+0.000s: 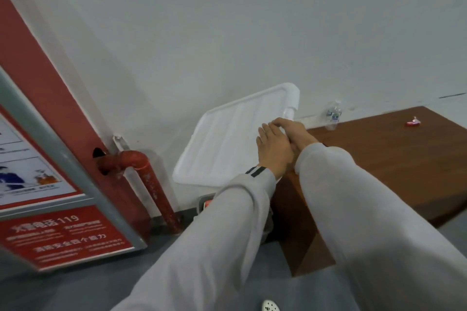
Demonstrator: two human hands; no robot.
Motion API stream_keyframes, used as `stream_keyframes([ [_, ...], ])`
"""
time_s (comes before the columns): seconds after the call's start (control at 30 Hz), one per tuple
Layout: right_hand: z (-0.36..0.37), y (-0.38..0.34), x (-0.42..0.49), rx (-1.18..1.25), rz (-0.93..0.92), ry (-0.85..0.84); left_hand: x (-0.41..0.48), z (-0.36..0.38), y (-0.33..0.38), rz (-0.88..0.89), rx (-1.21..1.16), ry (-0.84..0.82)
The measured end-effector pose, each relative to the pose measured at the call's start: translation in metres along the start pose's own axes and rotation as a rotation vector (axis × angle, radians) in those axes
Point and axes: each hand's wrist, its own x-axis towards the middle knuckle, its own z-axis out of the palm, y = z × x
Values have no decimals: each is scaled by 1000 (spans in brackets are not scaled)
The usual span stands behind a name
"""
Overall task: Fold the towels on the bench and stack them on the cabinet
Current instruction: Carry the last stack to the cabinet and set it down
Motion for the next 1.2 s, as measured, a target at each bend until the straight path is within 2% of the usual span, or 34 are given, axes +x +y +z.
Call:
stream_keyframes([
  [0.17,21,46,60,-33,135,-97,4,12,-39,-73,-22,-12],
  [0.3,42,61,78,-95,159,-87,21,31,-67,-148,-62,-44],
  [0.63,59,142,211,-341,336,-175,87,111,-132,-420,-219,-121],
  [0.73,67,150,217,-378,366,-190,98,136,-151,-474,-239,-131],
  [0.87,72,175,235,-413,396,-240,104,164,-175,-532,-248,-172],
  [1.0,74,204,253,-419,420,-286,104,189,-191,-555,-221,-115],
  [1.2,71,249,276,-427,442,-257,109,238,-221,-561,-164,-77],
])
